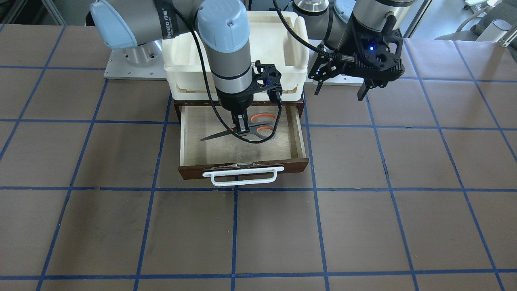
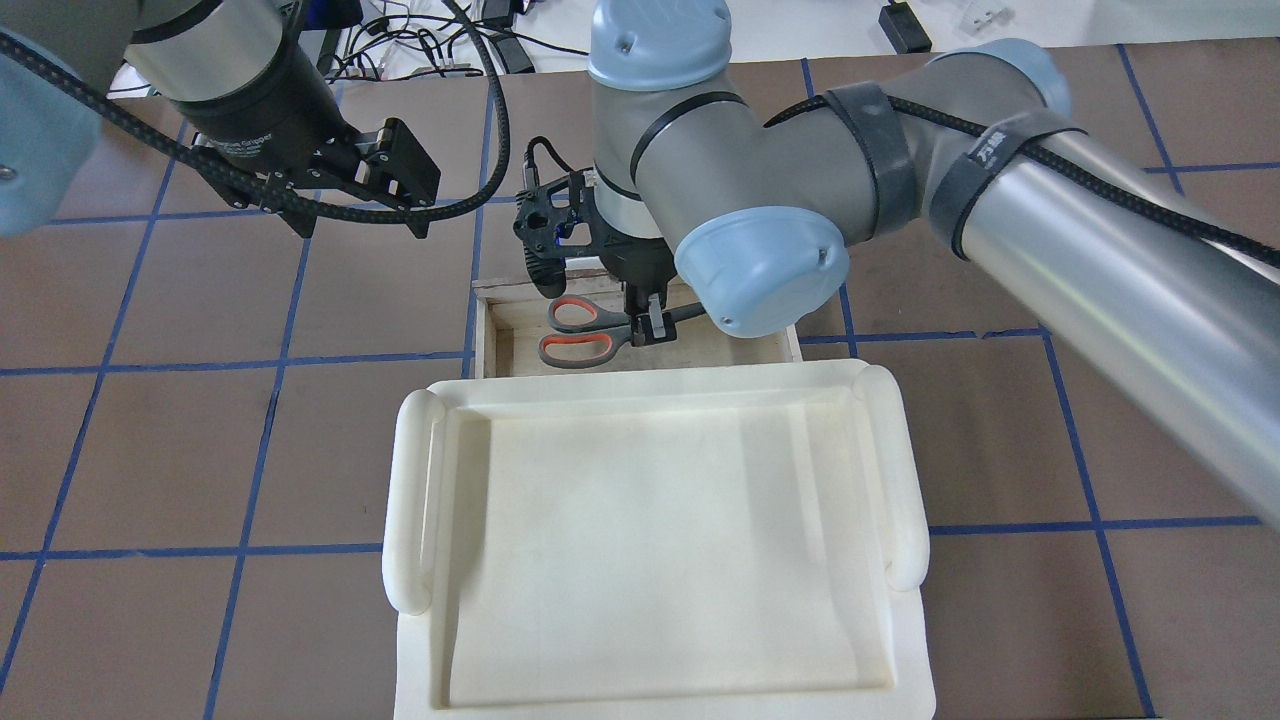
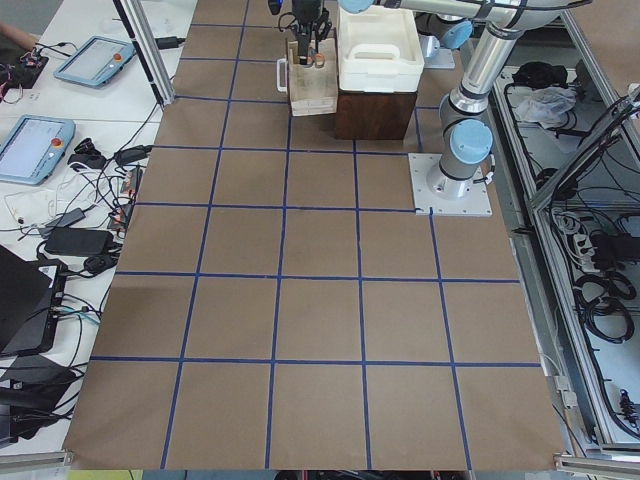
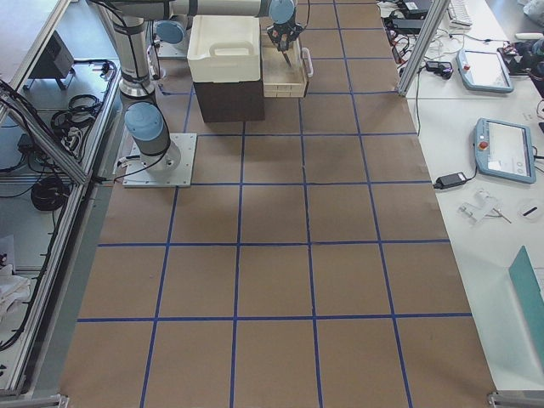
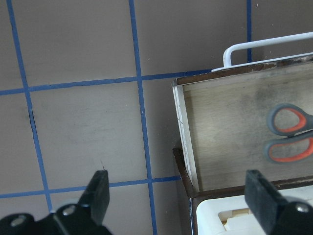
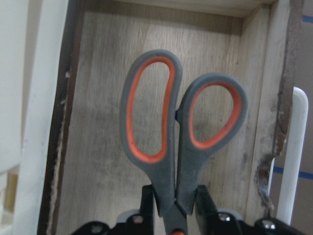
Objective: Put scissors in drawer and close it
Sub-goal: 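Lower the scissors into the drawer and open the right gripper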
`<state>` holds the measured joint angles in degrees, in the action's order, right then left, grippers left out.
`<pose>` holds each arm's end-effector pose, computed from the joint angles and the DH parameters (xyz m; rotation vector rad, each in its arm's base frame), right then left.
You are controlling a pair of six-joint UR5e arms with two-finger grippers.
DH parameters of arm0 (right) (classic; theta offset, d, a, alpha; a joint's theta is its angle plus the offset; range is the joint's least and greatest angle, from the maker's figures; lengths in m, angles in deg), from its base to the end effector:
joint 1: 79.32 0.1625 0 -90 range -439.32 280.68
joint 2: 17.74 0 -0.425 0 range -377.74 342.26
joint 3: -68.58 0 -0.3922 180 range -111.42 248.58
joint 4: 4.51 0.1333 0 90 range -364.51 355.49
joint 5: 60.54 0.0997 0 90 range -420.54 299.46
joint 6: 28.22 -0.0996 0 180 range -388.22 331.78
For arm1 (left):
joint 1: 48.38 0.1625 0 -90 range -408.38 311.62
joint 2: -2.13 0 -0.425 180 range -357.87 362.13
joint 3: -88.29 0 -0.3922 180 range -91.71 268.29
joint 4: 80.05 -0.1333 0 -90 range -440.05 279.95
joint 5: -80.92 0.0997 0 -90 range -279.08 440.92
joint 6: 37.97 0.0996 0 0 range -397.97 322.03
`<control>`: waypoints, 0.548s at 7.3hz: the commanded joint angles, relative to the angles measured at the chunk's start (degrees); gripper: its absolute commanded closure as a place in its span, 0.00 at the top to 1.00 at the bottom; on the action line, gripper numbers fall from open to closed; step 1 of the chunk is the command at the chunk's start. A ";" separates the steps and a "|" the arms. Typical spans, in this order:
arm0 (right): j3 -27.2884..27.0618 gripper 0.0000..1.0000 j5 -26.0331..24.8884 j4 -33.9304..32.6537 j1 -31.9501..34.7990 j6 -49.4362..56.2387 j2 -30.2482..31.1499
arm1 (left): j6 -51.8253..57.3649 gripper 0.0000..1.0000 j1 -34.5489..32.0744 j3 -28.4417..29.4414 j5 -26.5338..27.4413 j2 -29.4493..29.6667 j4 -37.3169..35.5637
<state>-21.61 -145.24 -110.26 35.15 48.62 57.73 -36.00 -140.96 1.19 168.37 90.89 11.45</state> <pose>0.3730 -0.4756 0.3769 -2.3713 1.9424 -0.0873 -0.1595 -0.4795 0.5209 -0.1245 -3.0935 0.0710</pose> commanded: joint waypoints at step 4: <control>-0.51 0.24 -0.03 1.15 1.02 -0.28 -1.29 | 0.58 1.00 0.12 0.00 0.26 0.00 -0.26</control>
<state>-22.06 -145.20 -109.88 36.08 48.33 56.34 -35.56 -140.94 1.19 168.49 91.00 11.25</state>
